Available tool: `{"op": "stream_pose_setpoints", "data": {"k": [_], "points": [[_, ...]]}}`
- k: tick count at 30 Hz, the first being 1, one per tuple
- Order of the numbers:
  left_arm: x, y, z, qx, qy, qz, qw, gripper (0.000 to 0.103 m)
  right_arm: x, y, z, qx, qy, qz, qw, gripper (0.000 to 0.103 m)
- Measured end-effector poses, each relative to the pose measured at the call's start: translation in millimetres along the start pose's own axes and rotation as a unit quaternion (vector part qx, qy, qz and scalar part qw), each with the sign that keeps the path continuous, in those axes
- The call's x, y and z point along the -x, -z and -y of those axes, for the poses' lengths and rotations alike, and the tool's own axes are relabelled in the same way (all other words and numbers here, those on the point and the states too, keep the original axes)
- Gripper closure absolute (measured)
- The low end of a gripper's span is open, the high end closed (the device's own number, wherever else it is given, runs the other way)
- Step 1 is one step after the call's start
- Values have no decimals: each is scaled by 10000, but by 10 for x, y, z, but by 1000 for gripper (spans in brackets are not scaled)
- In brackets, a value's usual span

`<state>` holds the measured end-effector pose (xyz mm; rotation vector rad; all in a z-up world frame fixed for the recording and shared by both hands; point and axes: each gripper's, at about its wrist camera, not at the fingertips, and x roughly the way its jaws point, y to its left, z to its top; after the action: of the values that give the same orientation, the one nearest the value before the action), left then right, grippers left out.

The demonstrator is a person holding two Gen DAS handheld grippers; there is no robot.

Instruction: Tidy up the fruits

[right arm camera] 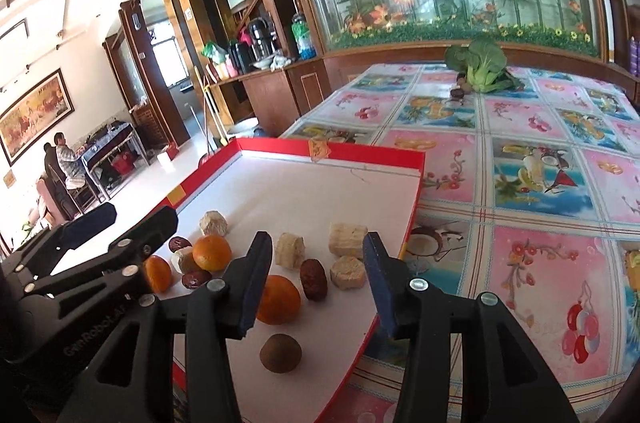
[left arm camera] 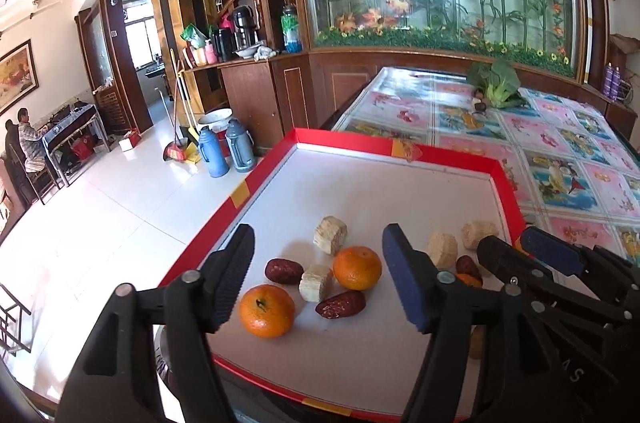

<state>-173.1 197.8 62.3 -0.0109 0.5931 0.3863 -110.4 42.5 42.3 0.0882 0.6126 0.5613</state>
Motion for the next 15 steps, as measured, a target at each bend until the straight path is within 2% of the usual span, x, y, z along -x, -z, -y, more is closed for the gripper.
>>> {"op": "stream_pose_setpoints", "data": {"k": [5,7,12,15], "points": [[219,-57,-32,24,-32,214,9998,22,178,43,50,-94,66,211,9997,50],[322,-69,-63,69,-31,313,9995,10,267,80,59,-111,181,262,9994,49],[658,-111,-127,143,-59,663,9977,1,549,106,-22,61,383,353,9986,49],[846,-128,-144,169,-22,817,9965,0,815,74,-75,69,468,563,9973,43]]}}
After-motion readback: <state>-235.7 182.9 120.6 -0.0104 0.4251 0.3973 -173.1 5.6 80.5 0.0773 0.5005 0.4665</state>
